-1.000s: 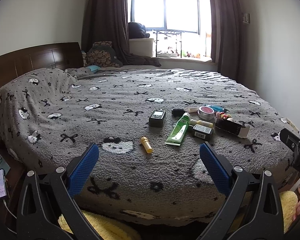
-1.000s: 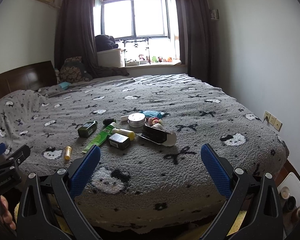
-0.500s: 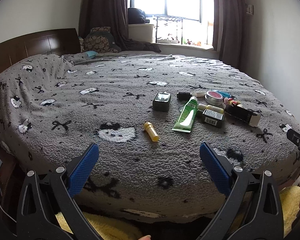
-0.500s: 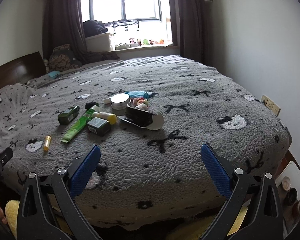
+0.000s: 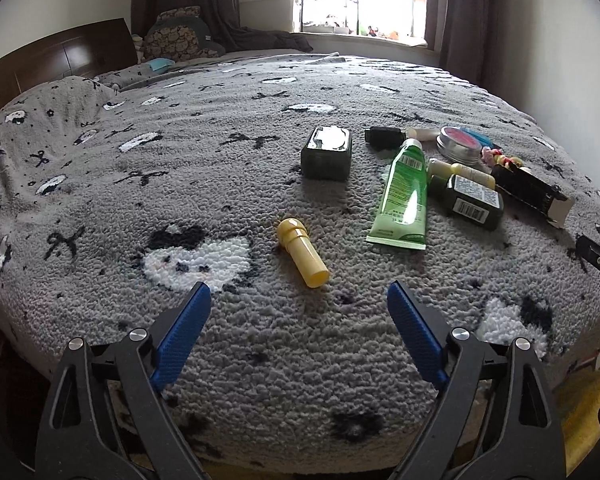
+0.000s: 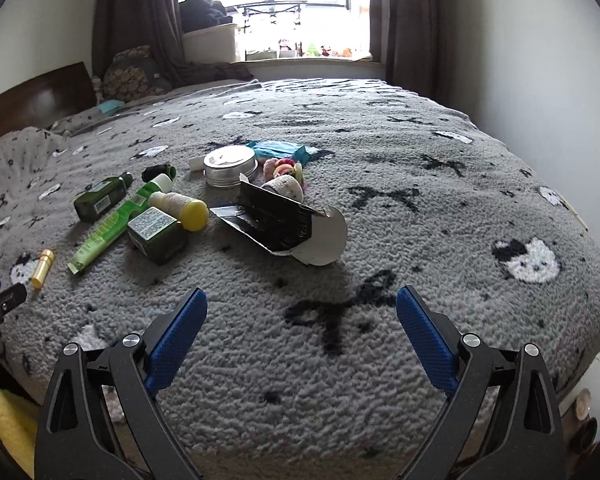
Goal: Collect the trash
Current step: 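Grasp the yellow lip-balm tube with left gripper while right grasps black cardboard box, then carry both items down to the bin and open both grippers to drop them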
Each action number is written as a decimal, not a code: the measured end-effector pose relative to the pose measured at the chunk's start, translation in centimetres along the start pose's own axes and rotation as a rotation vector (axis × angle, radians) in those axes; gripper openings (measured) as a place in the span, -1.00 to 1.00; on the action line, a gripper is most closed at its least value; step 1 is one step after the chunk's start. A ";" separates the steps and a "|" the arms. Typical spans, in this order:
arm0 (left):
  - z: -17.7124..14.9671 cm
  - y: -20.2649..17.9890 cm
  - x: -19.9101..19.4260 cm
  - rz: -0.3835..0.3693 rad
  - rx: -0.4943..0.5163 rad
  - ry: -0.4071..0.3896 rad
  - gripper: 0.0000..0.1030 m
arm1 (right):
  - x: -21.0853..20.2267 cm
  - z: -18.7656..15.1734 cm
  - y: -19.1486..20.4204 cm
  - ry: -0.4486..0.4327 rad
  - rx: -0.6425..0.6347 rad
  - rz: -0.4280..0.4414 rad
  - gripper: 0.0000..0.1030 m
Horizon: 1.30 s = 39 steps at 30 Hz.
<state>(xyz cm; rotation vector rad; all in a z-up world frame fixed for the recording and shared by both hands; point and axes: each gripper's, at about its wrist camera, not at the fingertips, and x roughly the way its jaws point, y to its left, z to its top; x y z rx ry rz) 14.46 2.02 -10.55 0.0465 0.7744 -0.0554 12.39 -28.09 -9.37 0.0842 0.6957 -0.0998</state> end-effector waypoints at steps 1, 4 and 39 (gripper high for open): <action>0.3 0.1 0.6 0.003 -0.002 0.008 0.58 | 0.6 0.3 0.1 0.002 -0.009 0.003 0.85; 1.1 0.3 2.5 0.011 -0.008 0.035 0.46 | 2.6 1.2 0.1 0.017 -0.047 0.004 0.85; 0.4 -1.4 -0.3 -0.182 0.009 -0.025 -0.62 | -0.4 1.9 2.1 -0.027 -0.120 0.106 -0.46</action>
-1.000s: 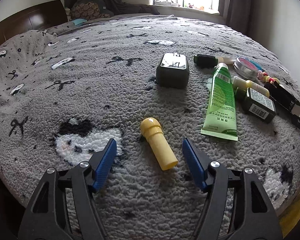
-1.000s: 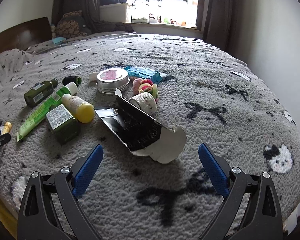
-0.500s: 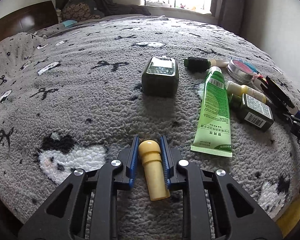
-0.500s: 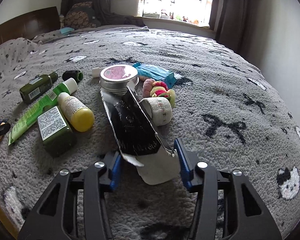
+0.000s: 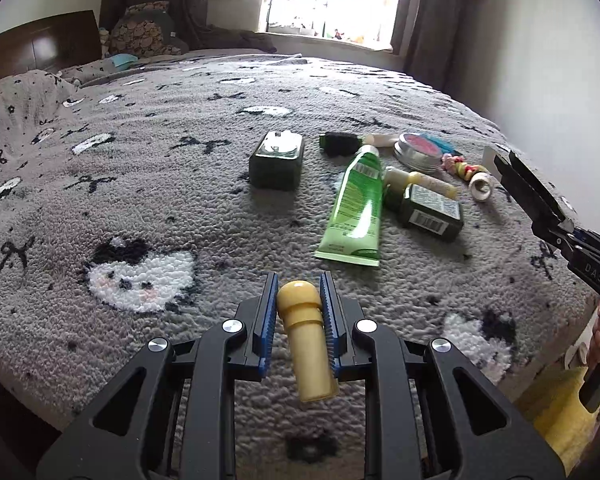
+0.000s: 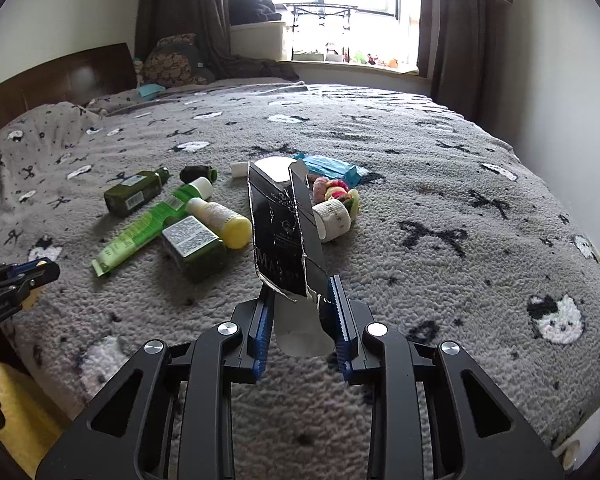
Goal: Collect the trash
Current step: 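Carry both items down to the bin and open both grippers to drop them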
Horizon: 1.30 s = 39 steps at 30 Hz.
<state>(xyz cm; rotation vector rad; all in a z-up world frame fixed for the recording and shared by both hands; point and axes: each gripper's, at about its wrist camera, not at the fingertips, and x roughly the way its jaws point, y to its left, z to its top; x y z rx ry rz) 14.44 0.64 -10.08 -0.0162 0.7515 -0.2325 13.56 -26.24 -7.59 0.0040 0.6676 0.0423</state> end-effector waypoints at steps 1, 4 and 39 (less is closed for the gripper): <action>-0.1 -0.5 -0.7 -0.008 0.009 -0.011 -0.62 | -1.0 -0.2 0.1 -0.013 0.006 0.004 -0.46; -0.7 -2.1 -3.0 -0.028 0.033 -0.043 -0.62 | -3.7 -0.9 0.4 -0.044 0.018 0.031 -0.46; -17.0 -6.5 -5.8 -0.107 0.094 0.205 -0.61 | -8.7 -15.1 5.3 0.223 -0.022 0.235 -0.46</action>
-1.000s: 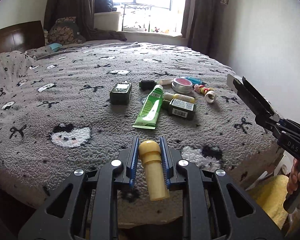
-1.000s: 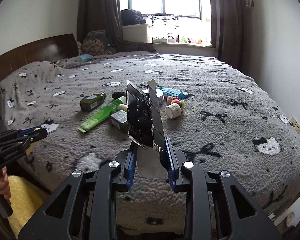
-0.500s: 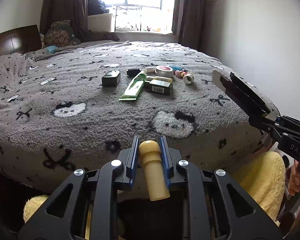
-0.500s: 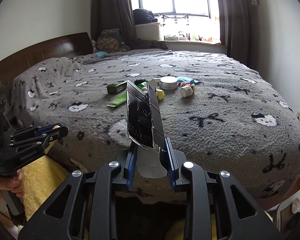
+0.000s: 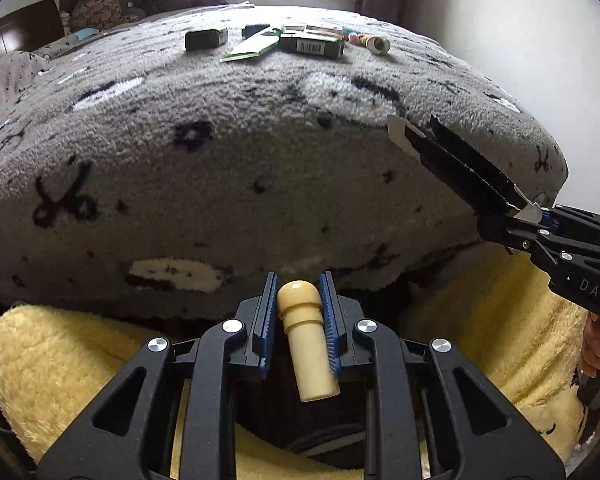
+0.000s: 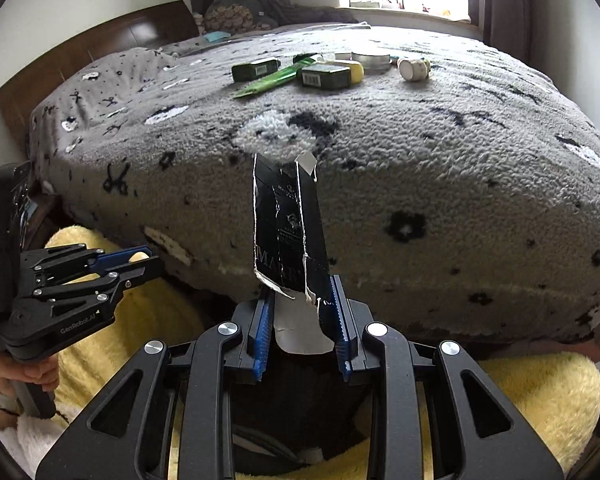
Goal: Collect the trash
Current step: 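Carry both items down to the bin and open both grippers to drop them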
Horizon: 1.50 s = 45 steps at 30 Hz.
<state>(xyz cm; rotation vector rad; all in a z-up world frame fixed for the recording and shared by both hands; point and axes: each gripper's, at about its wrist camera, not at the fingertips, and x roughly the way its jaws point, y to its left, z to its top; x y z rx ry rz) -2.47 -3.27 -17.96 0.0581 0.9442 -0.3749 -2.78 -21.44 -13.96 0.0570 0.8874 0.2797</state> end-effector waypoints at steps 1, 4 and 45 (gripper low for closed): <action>-0.3 0.1 0.5 -0.009 -0.001 0.018 -0.61 | 0.4 -0.2 0.0 0.017 -0.001 0.005 -0.46; -1.0 0.2 2.1 -0.024 -0.002 0.067 -0.61 | 2.0 -0.8 -0.1 0.084 0.007 0.016 -0.46; -3.6 0.5 6.2 0.003 0.073 0.309 0.46 | 8.9 -4.1 1.0 0.406 0.008 0.045 0.54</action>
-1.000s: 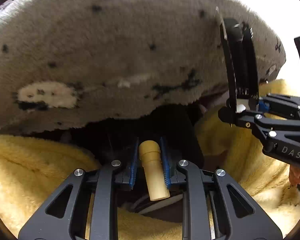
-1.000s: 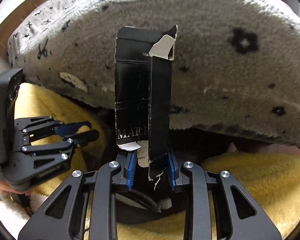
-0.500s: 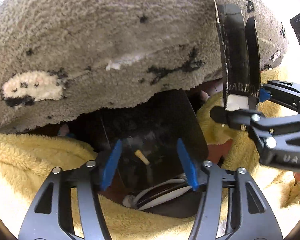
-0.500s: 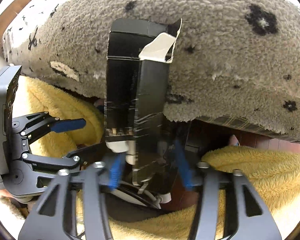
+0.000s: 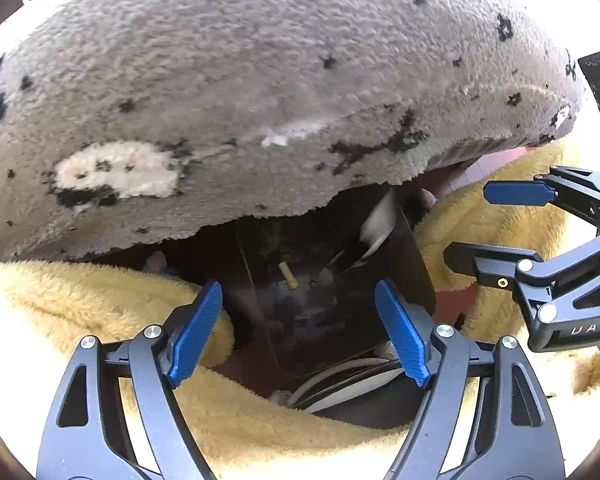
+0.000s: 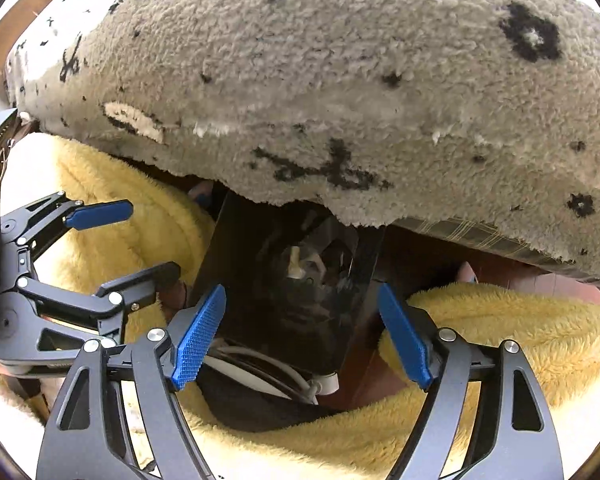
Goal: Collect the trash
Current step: 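Carry both items down to the bin and open both grippers to drop them, then raise both tools back over the bed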
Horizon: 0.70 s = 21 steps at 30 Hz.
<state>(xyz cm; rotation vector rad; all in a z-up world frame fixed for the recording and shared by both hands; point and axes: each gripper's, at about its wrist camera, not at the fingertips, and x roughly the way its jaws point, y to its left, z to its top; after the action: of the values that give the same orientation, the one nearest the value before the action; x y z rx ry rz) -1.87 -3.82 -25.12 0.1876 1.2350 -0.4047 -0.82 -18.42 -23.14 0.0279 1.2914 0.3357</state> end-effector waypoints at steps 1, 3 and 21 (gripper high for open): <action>-0.1 0.1 0.3 0.002 -0.002 -0.003 0.46 | 0.1 -0.1 0.0 -0.006 0.000 -0.001 0.54; -0.2 0.5 0.3 0.002 -0.004 -0.005 0.47 | -0.3 0.0 0.0 -0.020 0.002 -0.006 0.54; 5.9 5.7 -9.1 0.065 -0.004 -0.234 0.63 | -10.9 6.0 -3.8 -0.379 0.061 -0.108 0.54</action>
<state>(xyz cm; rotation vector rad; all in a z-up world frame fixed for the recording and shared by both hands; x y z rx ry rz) 3.09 1.08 -15.04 0.1711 0.9967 -0.3572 3.14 -23.83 -12.05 0.0700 0.9231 0.1866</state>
